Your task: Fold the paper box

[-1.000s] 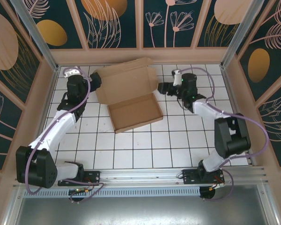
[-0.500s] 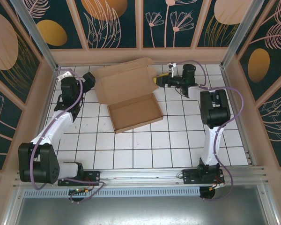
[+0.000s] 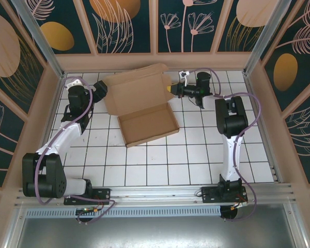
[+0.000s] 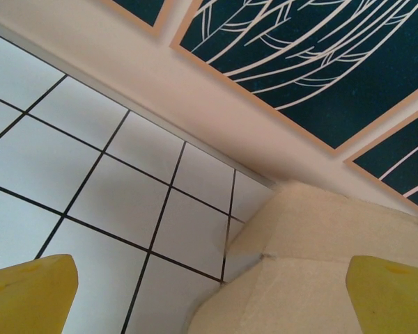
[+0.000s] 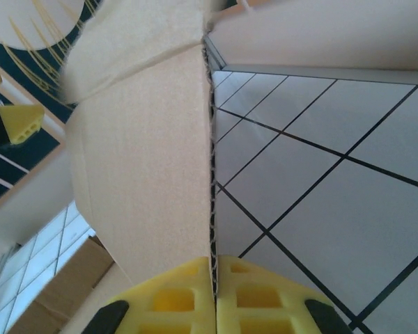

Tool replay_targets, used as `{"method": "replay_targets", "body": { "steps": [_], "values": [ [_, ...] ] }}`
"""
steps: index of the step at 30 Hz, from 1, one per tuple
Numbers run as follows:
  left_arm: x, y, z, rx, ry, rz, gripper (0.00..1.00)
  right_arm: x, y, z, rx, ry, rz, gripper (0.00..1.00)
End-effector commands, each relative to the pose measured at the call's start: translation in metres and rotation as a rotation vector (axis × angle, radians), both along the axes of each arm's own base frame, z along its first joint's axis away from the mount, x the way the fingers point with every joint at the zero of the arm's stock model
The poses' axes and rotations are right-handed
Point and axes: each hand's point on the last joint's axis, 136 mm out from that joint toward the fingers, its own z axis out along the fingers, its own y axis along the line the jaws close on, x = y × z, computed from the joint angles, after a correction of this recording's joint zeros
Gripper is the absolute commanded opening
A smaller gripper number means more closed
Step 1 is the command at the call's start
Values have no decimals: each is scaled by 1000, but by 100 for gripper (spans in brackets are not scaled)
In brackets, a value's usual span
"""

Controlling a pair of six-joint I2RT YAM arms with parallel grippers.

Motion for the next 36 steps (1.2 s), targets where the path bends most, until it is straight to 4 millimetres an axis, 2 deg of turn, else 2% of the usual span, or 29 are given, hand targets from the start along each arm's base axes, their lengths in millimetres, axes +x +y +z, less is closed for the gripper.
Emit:
{"method": "replay_targets", "body": {
  "steps": [1,4,6,9,12,16,18,20,23,28,30,31,32,36],
  "values": [
    [3,-2,5,-7,-34,-18,98,-6,3,26,1,-86,-5,1],
    [1,0,9,9,-38,-10,98,-7,0,31,-52,-117,-72,0],
    [-1,2,13,22,-41,-7,98,-5,-1,28,-156,-148,-156,0],
    [-5,4,18,29,-52,1,99,-2,-2,23,-343,-196,-337,0],
    [-7,5,20,23,-54,10,98,1,-11,18,-505,-222,-555,0],
    [-10,6,23,9,-56,18,98,-11,-18,13,-649,-278,-777,0],
    [-11,5,25,6,-56,18,99,-13,-24,9,-696,-292,-862,0],
    [-12,5,26,-7,-54,15,99,-18,-18,4,-740,-312,-889,0],
    [-14,3,29,-6,-58,3,99,-20,-24,6,-784,-352,-956,0],
    [-19,4,28,91,-26,-20,98,-29,-40,26,-673,-332,-950,0],
    [-24,-6,26,133,-45,-96,95,-35,-37,27,-634,-313,-918,0],
    [-29,-15,26,144,-73,-155,94,-32,-49,27,-617,-296,-925,0],
    [-33,-24,25,145,-97,-209,94,-33,-53,26,-605,-286,-922,0],
    [-44,-59,2,152,-129,-436,96,-37,-60,24,-582,-280,-907,0]
  ]
}}
